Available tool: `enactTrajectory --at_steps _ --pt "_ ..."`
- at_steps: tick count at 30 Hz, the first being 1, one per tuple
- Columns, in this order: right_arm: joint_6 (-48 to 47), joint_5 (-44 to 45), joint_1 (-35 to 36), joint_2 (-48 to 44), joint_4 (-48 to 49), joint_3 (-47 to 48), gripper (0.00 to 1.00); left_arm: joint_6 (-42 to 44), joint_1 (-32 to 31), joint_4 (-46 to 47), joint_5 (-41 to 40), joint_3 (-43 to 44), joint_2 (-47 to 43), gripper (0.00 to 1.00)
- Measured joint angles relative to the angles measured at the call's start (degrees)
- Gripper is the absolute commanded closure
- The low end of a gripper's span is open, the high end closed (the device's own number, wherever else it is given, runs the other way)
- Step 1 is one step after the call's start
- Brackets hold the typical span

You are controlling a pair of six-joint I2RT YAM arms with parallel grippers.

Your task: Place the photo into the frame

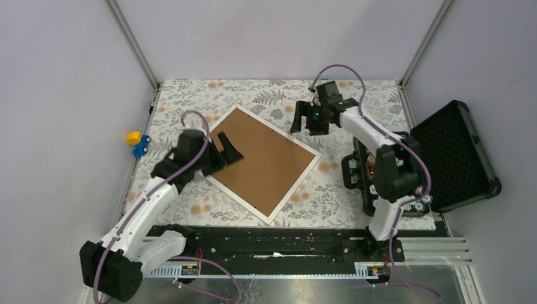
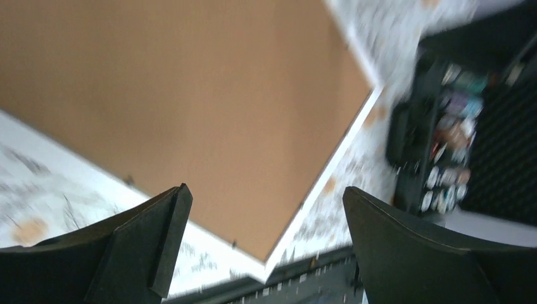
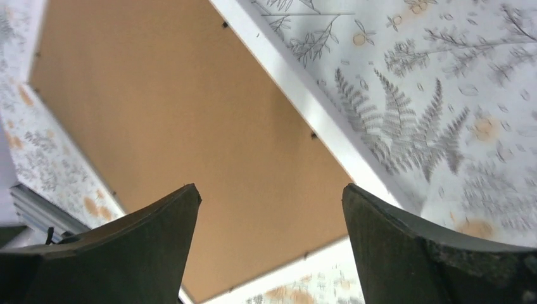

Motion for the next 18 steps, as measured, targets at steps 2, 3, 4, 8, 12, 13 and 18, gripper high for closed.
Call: enactTrajectory --at_steps 2,3,4,8,12,13,18 --pt "0.02 0.15 -0.63 -5.6 -0.15 -3.04 0.0 4.42 4.92 -1.05 0.13 7.28 2.1 0.01" --pt "0.09 -0.04 -1.2 -9.11 0.39 -5.62 0.0 6.67 7.56 -1.33 0.59 10.99 3.85 0.01" --pt "0.15 -0.44 -1.86 -12.52 1.2 -8.7 0.0 8.39 9.64 -1.29 1.11 14.08 5.79 0.01" --pt "1.2 -2.47 -3.65 -22.25 3.3 -20.72 0.0 12.76 17.57 0.11 4.26 24.2 17.62 0.01" --pt "2.03 -4.55 -4.28 -24.37 3.78 -29.64 0.0 12.74 21.94 4.5 6.47 26.77 29.79 0.01" --pt "2.51 -5.16 -4.55 -24.37 3.93 -31.67 0.0 12.5 22.73 5.7 6.73 27.32 34.16 0.01" --pt "7.06 -9.49 -6.47 -24.68 8.87 -39.21 0.0 12.74 25.92 6.49 6.27 34.01 49.44 0.01"
